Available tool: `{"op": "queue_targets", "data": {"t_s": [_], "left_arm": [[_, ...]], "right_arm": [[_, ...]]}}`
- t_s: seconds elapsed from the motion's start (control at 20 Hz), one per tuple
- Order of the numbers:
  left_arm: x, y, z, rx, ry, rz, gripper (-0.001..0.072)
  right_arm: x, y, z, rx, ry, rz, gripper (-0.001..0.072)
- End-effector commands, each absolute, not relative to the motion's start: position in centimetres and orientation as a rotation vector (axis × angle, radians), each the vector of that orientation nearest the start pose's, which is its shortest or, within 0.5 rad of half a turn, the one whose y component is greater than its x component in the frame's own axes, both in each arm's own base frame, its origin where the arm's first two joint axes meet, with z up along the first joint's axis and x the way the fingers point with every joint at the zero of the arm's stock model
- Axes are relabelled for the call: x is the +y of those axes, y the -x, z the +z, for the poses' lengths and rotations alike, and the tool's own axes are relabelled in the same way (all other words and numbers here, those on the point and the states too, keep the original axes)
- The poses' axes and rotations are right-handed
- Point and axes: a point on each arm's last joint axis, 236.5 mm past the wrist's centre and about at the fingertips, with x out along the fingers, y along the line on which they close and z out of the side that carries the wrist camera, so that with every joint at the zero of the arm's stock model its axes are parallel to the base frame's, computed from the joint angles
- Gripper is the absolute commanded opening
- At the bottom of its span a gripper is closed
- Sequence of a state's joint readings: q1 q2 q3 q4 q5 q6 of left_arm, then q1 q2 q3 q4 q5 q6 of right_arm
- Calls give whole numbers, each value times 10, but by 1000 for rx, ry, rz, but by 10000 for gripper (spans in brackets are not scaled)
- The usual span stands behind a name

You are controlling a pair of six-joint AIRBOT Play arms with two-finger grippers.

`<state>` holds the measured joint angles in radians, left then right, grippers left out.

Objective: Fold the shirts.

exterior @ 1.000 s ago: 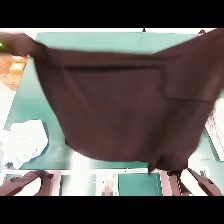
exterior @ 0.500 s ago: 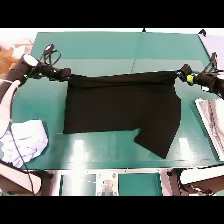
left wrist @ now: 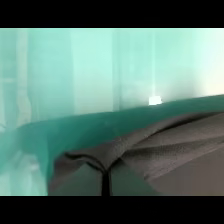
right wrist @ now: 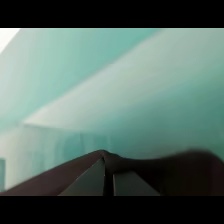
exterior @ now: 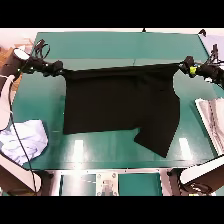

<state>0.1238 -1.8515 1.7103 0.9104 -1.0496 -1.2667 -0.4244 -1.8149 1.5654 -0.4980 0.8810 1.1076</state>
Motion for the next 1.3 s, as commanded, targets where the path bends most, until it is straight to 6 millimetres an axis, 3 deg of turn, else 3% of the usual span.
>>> {"op": "queue_targets", "data": {"t_s": [0.0, 0.25, 0.45, 0.65, 1.05, 1.25], "left_arm": [[-58, -529, -15, 1164, 373, -439, 31], [-63, -491, -24, 1317, 340, -499, 31], [-64, -467, -43, 1413, 350, -508, 31], [-65, -456, -69, 1459, 340, -473, 31], [-67, -447, -71, 1513, 396, -436, 31], [-67, -430, -70, 1605, 458, -386, 31]], "right_arm": [[-89, -550, 0, 883, -755, 172, 17], [-101, -493, -29, 1122, -687, 167, 16], [-100, -460, -52, 1261, -663, 164, 17], [-95, -449, -73, 1294, -695, 146, 17], [-93, -443, -85, 1306, -711, 130, 19], [-93, -443, -85, 1308, -721, 123, 19]]}}
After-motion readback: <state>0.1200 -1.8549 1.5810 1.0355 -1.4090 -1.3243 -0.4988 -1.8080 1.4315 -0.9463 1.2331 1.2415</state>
